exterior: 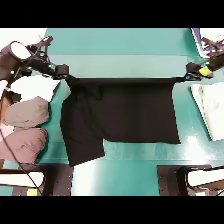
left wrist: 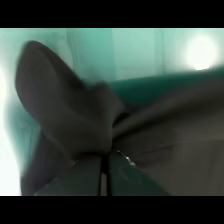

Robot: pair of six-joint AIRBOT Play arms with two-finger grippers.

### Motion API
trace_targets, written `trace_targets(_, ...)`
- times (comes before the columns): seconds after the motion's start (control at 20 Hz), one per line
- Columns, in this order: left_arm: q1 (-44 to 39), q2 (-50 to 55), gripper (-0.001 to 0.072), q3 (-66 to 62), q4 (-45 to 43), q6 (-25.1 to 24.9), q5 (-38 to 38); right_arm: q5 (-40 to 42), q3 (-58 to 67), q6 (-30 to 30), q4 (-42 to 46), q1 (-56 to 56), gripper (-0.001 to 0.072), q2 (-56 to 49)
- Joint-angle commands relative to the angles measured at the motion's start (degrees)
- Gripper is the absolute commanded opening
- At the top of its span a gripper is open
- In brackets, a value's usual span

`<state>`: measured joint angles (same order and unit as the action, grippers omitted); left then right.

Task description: Fold the shirts.

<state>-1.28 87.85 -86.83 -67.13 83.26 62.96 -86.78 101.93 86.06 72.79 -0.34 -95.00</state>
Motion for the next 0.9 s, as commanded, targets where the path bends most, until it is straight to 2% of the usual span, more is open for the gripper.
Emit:
trace_targets(0.0, 0.0, 8.4, 0.0028, -7.3, 0.3, -1.2, -7.0, 5.0, 7.3, -0.1, 0.3, 0.6, 0.0020, -7.8)
trace_targets(0.15, 0.0, 8.9, 0.0029, -11.9, 0.2, -1.2, -11.2, 6.4, 12.9, -0.1, 0.4, 0.6, 0.0020, -9.4)
trace_targets(0.25, 0.0, 8.9, 0.0029, -13.7, -0.2, -1.3, -9.9, 7.0, 14.3, -0.2, 0.5, 0.6, 0.0020, -9.3)
trace_targets(0.35, 0.0, 8.9, 0.0029, -14.9, -0.2, -1.2, -5.2, 5.7, 13.1, -1.3, 1.0, 0.6, 0.0019, -8.6)
trace_targets(0.45, 0.0, 8.9, 0.0028, -14.5, -0.3, -1.3, 2.8, 5.5, 8.6, -1.7, 2.6, 0.8, 0.0020, -6.7)
trace_targets(0.55, -0.1, 8.9, 0.0027, -11.5, -0.6, -2.3, 5.9, 7.6, 1.2, -1.7, 4.5, 0.9, 0.0019, -3.6)
trace_targets(0.85, -0.1, 8.9, 0.0029, 0.4, -1.3, -2.3, 1.8, 14.5, -15.2, -2.0, 0.1, 0.9, 0.0021, 1.2)
